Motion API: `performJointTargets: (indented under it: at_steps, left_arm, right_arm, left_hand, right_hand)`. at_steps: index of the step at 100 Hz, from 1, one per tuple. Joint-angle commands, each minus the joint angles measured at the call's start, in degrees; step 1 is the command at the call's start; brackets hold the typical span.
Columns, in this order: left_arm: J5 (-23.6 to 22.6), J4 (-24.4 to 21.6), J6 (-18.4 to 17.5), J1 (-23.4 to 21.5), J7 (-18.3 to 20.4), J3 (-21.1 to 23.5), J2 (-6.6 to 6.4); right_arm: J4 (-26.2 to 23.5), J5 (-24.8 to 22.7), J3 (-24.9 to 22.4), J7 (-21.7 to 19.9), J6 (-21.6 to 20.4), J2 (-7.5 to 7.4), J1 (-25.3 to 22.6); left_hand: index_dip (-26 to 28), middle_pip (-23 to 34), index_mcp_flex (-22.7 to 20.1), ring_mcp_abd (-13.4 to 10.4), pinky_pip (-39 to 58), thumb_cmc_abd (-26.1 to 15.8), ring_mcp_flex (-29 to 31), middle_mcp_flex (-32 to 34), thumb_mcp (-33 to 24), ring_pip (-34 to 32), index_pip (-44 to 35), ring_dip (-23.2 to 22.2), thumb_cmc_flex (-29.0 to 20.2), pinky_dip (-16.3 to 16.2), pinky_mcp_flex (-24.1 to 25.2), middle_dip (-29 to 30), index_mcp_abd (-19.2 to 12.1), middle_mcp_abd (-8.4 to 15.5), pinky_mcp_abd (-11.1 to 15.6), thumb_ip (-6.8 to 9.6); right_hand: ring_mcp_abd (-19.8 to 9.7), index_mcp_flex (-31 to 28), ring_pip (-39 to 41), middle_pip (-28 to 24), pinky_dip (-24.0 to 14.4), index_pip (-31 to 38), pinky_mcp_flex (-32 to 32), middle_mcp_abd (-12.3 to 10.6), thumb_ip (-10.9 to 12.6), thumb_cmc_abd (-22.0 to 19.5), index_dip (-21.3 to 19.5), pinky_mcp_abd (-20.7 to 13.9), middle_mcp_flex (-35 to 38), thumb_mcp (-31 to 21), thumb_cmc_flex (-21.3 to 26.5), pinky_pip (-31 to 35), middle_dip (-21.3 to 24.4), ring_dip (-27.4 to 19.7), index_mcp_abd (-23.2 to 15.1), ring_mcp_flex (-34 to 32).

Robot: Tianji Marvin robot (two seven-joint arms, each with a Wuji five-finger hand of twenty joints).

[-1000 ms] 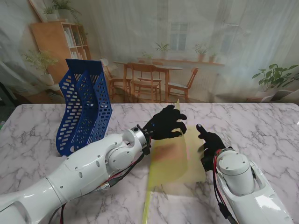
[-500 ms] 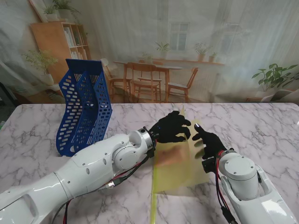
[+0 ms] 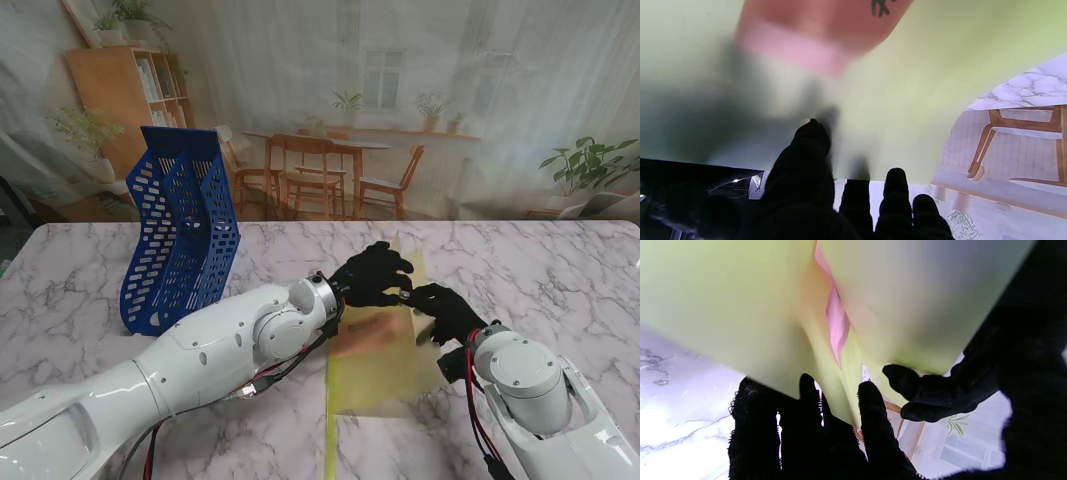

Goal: Open the sliding file folder, put the receipt in and insert it into the document holder

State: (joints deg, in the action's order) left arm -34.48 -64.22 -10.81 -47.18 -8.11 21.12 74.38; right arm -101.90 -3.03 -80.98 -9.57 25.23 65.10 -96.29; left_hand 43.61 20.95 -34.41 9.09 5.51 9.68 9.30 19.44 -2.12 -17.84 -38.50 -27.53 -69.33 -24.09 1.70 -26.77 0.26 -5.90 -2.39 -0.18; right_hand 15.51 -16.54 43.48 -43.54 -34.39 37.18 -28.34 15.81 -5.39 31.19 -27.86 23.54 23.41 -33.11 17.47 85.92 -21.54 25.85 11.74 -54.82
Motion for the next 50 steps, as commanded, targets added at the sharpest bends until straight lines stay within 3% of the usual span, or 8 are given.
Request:
performJointTargets:
  at_steps: [1, 6, 13, 20, 31, 50]
  left_arm:
    - [0.38, 0.48, 0.31, 0.51, 0.98, -0.35, 0.72]
    - [0.52, 0.73, 0.32, 0.76, 1.12, -0.63, 0.93]
    - [0.82, 1.03, 0.13, 1.16, 1.51, -1.05, 1.18]
    - [0.94, 1.31, -0.14, 1.49, 1.7, -1.44, 1.41]
    - [1.17, 1.47, -0.25, 1.53, 1.59, -1.61, 1.71]
    - [1.3, 1.2, -0.57, 1.25, 1.33, -1.42, 1.69]
  right_arm:
    - [-0.95, -0.13, 0.01, -0.54, 0.9, -0.34, -0.36]
    - [-1.27, -0.79, 0.06, -1.19, 1.44, -0.57, -0.38]
    - [-1.82, -1.02, 0.11, -1.3, 2.45, -0.61, -0.43]
    - [-2.18, -1.27, 0.19, -1.47, 3.2, -0.67, -0.39]
    - [-2.47, -1.25, 0.44, -1.11, 4.14, -0.55, -0.22]
    - [-2.42, -1.09, 1.14, 1.31, 5.52, 0.13, 0.16]
  left_hand:
    - [0.13, -0.3, -3.36, -1.62, 0.14, -3.68, -0.11, 0.22, 0.59, 0.79, -2.73, 0.94, -1.41, -0.62, 0.3, 0.45, 1.77, -0.49, -0.59, -0.22]
    - [-0.01, -0.33, -3.37, -1.67, 0.13, -3.67, -0.14, 0.19, 0.62, 0.8, -2.73, 0.96, -1.34, -0.61, 0.31, 0.49, 1.74, -0.49, -0.65, -0.22]
    - [-0.13, -0.36, -3.38, -1.7, 0.12, -3.65, -0.2, 0.16, 0.62, 0.84, -2.76, 1.0, -1.33, -0.59, 0.34, 0.53, 1.73, -0.51, -0.61, -0.21]
    - [-0.25, -0.39, -3.38, -1.63, 0.13, -3.66, -0.17, 0.14, 0.6, 0.82, -2.79, 1.02, -1.32, -0.58, 0.31, 0.57, 1.71, -0.52, -0.63, -0.2]
    - [-0.62, -0.48, -3.2, -1.66, 0.12, -3.7, -0.2, 0.07, 0.6, 0.82, -2.66, 1.06, -1.26, -0.56, 0.3, 0.66, 1.65, -0.56, -0.63, -0.19]
    - [-1.23, -0.56, -2.97, -1.57, 0.11, -3.83, -0.3, 0.0, 0.62, 0.81, -2.52, 1.12, -1.13, -0.53, 0.32, 0.8, 1.5, -0.63, -0.61, -0.19]
  right_hand:
    - [-1.79, 2.07, -0.02, -2.27, 0.51, -0.64, 0.95, -1.71, -1.14, 3.7, 1.14, -2.09, -2.11, 0.09, 1.97, 0.01, -0.74, 0.53, 0.59, 0.66]
    - [-1.89, 3.12, -0.27, -2.28, 0.6, -1.1, 2.53, -2.1, -1.02, 3.82, 1.23, -2.23, -3.73, 0.53, 2.95, -0.45, -0.68, 0.61, 0.65, 2.65]
    - [-1.62, 4.35, 0.24, -2.6, 0.46, -1.59, 4.22, -2.35, 0.0, 4.08, 0.92, -1.53, -5.5, 1.62, 7.96, -0.83, -0.43, 1.3, 0.69, 4.97]
    - [-1.6, 5.36, -0.53, -3.11, 0.68, -1.7, 5.22, -2.4, 0.98, 4.23, 0.51, -1.37, -6.77, -0.38, 11.35, -1.75, -0.5, 1.17, 0.8, 6.46]
    - [-1.71, 4.44, 0.09, -5.0, 0.65, -0.8, 3.78, -1.87, 0.96, 5.59, -0.94, -1.25, -5.54, -15.69, 12.34, -1.77, -0.98, 1.37, 0.9, 4.77]
    - [-2.47, -0.82, 2.91, -11.7, 1.18, 5.38, -1.75, -0.16, 1.39, 4.24, -3.71, -2.06, 1.93, -26.05, 19.46, -0.4, -4.27, 1.31, 1.21, -1.47]
